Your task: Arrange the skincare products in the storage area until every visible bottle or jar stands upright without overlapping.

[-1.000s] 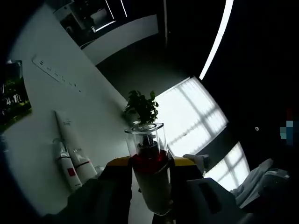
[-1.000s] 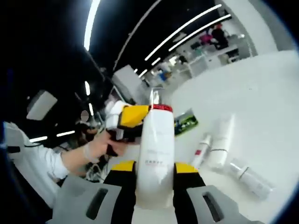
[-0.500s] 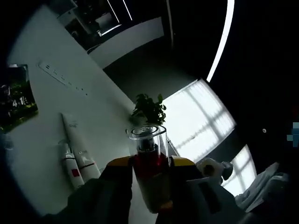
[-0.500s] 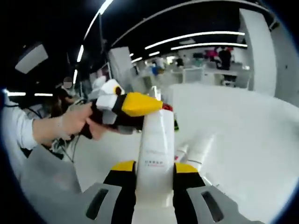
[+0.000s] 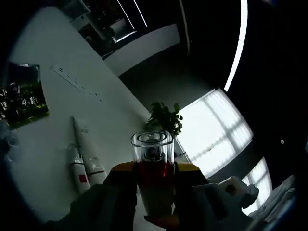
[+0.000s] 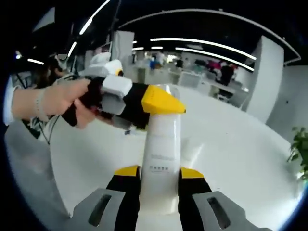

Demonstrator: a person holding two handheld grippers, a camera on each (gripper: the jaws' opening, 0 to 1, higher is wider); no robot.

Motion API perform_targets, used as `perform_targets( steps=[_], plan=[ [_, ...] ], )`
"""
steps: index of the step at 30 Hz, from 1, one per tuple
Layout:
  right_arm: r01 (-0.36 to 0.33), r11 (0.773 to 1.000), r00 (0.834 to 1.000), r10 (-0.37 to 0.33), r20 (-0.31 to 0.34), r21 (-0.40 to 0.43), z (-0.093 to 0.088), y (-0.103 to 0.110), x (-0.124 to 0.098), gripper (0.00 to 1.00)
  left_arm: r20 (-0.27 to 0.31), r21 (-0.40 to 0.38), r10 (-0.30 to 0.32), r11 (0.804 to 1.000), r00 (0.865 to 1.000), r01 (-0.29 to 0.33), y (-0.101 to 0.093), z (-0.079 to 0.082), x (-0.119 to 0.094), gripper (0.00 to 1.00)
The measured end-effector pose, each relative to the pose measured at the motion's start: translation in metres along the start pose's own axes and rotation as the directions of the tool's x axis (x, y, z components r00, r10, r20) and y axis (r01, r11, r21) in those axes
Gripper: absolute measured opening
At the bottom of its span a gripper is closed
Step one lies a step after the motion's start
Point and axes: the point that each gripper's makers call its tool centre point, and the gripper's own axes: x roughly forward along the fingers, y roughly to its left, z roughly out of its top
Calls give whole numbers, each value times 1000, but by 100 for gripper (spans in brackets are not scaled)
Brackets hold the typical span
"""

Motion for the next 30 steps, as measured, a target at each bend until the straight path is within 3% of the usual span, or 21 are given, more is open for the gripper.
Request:
perform_targets(
  steps=[4,8,12,15,18,22,23,26,29,30],
  plan=[
    [6,1000,1000,-6,-1,3,-7,-1,5,22,-18,107,29,994,999,-27,0,-2,1,23],
    [9,1000,1000,-9,2,7,-11,-4,7,22,-35,197,21,980,999,-13,-7,-6,2,23],
    [-11,1000,1000,11,-1,4,-16,-2,9,22,-66,315,25,949,998,-3,-9,-8,4,22],
    [-40,999,999,39,13,14,-17,-1,9,22,-100,365,20,931,995,17,-12,-10,4,22],
    [-101,995,995,101,17,17,-19,4,8,22,-128,371,26,928,991,24,-7,-8,4,22],
    [-164,986,986,165,30,-21,-22,12,7,22,-177,479,-13,872,984,98,-11,-13,3,22],
    [-175,984,984,176,36,-19,-22,12,6,22,-184,488,-19,866,983,108,-12,-14,2,22],
    [-267,963,960,269,78,-36,-18,20,3,24,-228,512,-42,845,973,157,-17,-18,1,22],
    [-335,942,937,336,101,-24,-18,23,0,25,-276,563,-69,797,959,220,-14,-14,-2,22],
    [-371,928,920,373,119,-38,-17,23,-1,25,-288,578,-78,781,955,238,-12,-13,-3,22]
  ],
)
